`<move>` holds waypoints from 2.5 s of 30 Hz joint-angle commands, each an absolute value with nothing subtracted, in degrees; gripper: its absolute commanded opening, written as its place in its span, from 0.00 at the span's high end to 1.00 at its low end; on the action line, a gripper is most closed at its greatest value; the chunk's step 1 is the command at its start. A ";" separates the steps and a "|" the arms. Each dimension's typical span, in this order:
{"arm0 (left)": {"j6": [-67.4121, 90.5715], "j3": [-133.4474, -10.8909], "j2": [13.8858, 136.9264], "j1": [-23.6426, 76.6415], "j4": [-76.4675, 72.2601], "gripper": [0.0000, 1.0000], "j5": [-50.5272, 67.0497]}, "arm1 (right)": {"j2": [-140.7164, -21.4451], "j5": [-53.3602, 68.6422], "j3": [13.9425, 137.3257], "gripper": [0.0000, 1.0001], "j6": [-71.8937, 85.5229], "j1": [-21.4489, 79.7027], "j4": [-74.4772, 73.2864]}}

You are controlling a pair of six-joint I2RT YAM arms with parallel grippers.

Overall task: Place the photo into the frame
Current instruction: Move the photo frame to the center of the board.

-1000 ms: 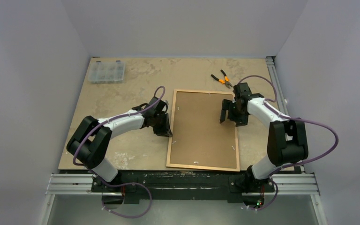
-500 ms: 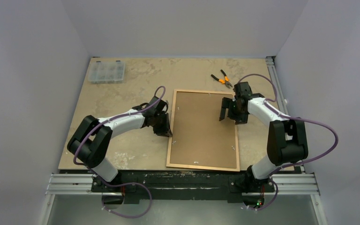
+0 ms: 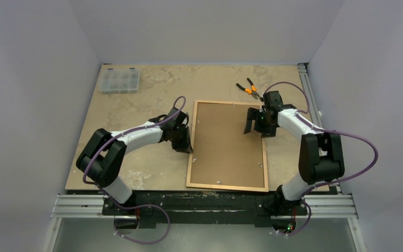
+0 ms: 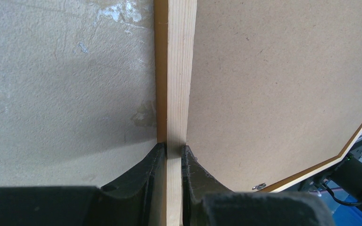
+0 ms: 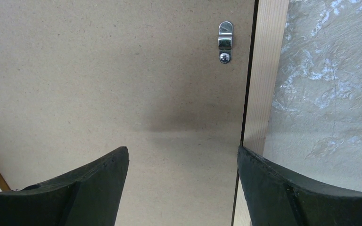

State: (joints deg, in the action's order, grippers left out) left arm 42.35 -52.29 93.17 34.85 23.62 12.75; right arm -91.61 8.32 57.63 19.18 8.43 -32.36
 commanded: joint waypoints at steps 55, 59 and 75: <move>47.93 -43.96 81.20 35.80 21.10 0.67 9.60 | -88.42 21.11 44.44 0.07 28.19 14.21 -24.00; 47.72 -43.58 78.32 35.08 22.53 0.53 7.83 | -85.26 20.46 42.93 0.06 29.03 14.93 -24.26; 41.07 -49.20 83.20 25.96 23.75 0.38 9.06 | -91.10 7.86 66.87 0.02 22.87 14.89 -35.17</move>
State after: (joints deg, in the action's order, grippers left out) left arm 43.86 -46.15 80.42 27.79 26.55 7.09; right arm -86.96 10.48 58.33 24.88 14.72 -32.99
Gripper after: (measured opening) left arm 0.653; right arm 0.976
